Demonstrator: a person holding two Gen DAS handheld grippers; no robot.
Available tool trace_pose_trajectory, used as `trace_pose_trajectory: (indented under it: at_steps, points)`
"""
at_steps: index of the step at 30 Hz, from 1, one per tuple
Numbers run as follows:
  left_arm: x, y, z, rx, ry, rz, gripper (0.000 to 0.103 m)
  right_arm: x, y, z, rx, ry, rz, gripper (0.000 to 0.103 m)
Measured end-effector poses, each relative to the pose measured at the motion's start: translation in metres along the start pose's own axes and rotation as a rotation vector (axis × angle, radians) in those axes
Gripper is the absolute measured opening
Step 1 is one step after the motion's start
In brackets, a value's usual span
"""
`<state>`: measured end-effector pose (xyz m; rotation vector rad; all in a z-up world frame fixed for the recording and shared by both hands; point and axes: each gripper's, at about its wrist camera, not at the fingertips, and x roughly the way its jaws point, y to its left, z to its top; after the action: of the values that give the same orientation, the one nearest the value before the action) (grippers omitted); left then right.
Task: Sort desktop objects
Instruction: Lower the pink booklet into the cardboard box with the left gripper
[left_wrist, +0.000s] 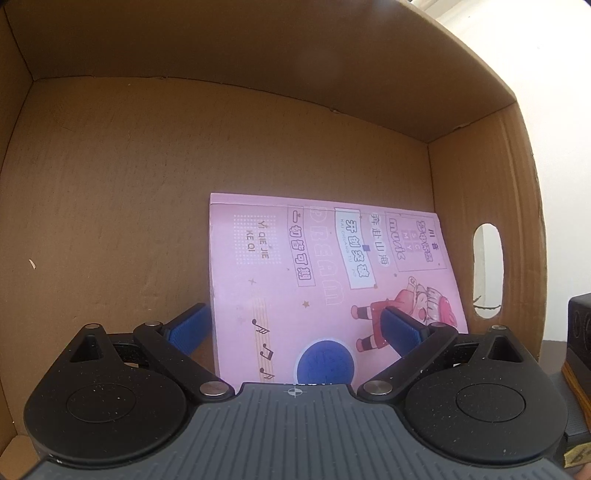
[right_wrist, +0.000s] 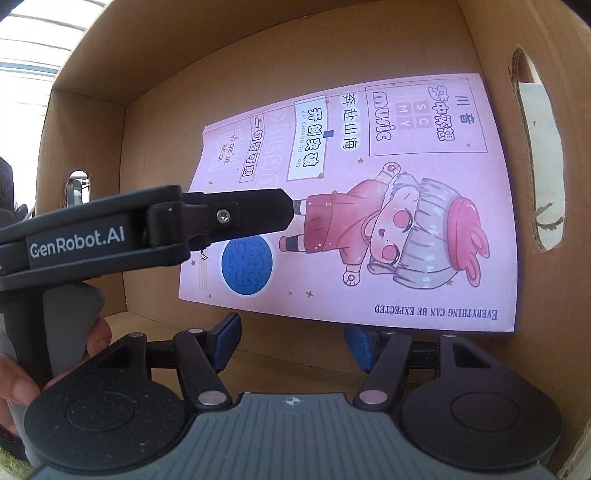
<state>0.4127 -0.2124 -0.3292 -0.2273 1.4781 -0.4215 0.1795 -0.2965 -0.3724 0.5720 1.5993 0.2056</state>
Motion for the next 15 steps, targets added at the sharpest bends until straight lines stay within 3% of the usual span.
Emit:
trace_pose_trajectory:
  at_steps: [15]
  points:
    - [0.018,-0.001,0.019,-0.019,-0.072,-0.026,0.098,0.018,0.018,0.004,0.048,-0.07,0.037,0.065]
